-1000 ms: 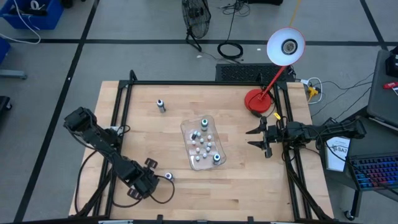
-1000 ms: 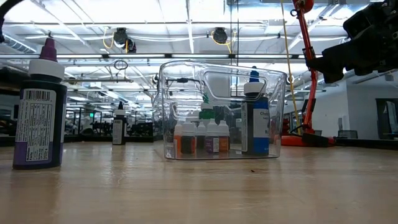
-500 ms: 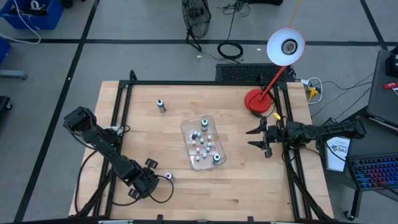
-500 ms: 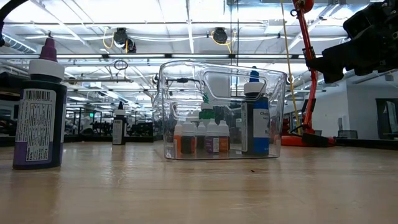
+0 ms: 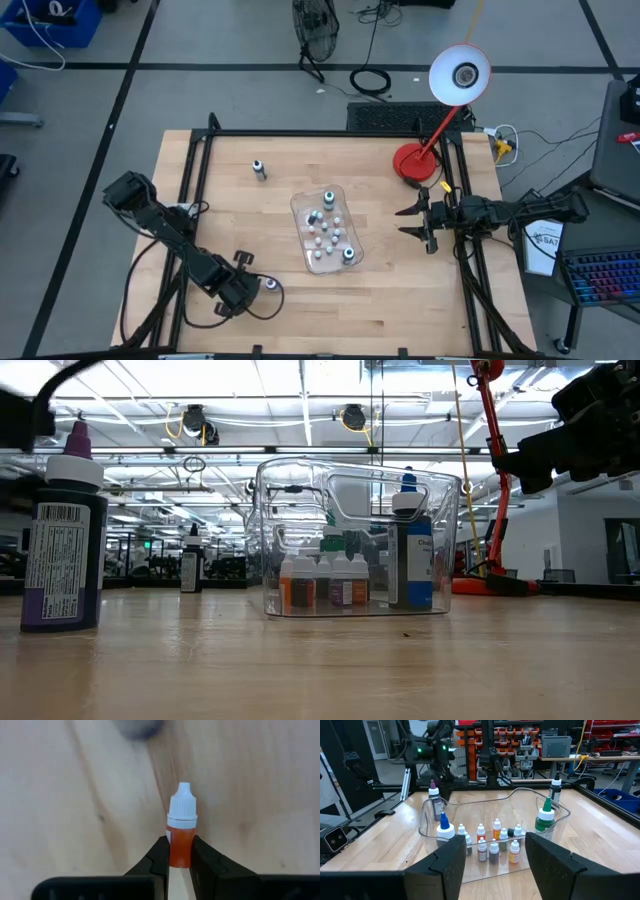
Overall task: Pick & Place food coloring
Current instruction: Put the small yellow food coloring bottle into the transparent bin
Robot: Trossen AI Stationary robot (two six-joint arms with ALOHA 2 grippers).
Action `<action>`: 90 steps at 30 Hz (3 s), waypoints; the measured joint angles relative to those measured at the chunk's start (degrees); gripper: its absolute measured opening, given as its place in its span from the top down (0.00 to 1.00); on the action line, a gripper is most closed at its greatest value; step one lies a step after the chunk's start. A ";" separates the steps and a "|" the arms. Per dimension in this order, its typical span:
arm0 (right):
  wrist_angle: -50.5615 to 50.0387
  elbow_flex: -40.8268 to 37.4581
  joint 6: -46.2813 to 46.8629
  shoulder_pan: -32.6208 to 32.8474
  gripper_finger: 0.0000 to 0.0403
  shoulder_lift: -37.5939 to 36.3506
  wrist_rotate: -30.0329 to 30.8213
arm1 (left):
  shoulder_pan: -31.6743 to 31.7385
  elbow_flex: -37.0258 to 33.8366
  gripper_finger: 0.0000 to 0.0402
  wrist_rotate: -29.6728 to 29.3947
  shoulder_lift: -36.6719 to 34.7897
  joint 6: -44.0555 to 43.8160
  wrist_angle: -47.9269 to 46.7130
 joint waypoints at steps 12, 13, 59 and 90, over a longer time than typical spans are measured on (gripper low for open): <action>0.00 -0.01 0.00 0.00 0.52 0.00 0.01 | -1.65 18.80 0.88 -22.05 -12.55 8.87 -25.38; 0.00 -0.02 0.00 -0.01 0.52 0.02 0.01 | -1.64 19.57 0.88 -24.80 -13.66 10.39 -25.31; 36.97 4.54 -3.16 -1.21 0.55 25.86 15.32 | 47.31 0.99 0.88 9.61 -1.72 50.48 62.33; 26.12 39.30 -2.87 -4.54 0.55 71.93 12.95 | 44.34 15.11 0.88 -2.81 -1.62 44.17 24.19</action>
